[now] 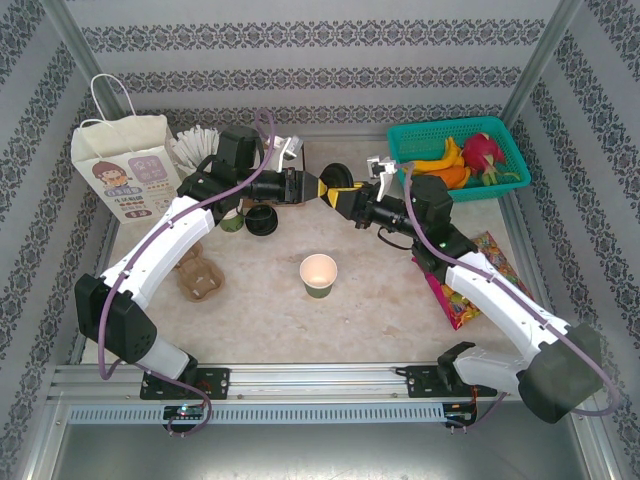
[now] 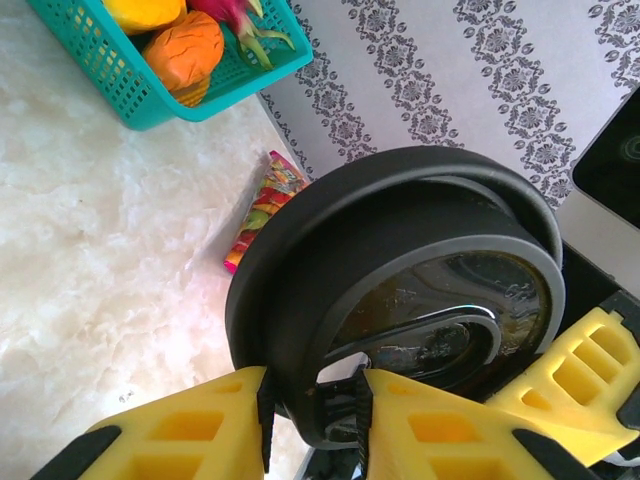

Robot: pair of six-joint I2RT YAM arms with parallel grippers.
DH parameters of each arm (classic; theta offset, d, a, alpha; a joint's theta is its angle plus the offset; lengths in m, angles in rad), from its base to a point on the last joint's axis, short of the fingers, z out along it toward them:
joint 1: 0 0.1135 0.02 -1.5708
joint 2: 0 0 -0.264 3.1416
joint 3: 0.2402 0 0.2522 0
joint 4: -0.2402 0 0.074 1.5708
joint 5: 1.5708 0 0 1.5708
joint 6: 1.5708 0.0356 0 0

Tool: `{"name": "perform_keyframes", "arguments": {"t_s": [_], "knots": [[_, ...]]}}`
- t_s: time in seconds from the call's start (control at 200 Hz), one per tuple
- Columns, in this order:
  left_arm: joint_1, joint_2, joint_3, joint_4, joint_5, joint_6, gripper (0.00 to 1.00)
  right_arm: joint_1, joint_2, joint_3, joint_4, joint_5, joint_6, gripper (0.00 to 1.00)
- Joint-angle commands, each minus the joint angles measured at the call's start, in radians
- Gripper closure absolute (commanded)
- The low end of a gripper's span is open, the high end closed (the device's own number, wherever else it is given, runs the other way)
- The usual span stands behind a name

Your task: Pack the takeout coffee

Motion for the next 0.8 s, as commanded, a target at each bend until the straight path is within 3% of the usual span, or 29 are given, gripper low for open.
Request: {"name": "perform_keyframes", "arguments": {"t_s": [0.0,0.39,0.669,0.794], "knots": [[0.005,0.009,-0.001,0.040,0.022,-0.003,0.70,0.024,0.011,0.014,0.036,0.011,-0.030,0.84],[0.004,0.023,0.014,-0.008,0.005,0.018,0.77,0.064,0.043,0.037,0.036,0.027,-0.037,0.84],[0.003,0.016,0.014,-0.039,-0.042,0.038,1.00,0.071,0.055,0.042,0.011,0.041,-0.046,0.83],[0.004,-0.001,0.009,-0.053,-0.104,0.053,1.00,0.072,0.042,0.043,-0.018,0.074,-0.066,0.76]]}}
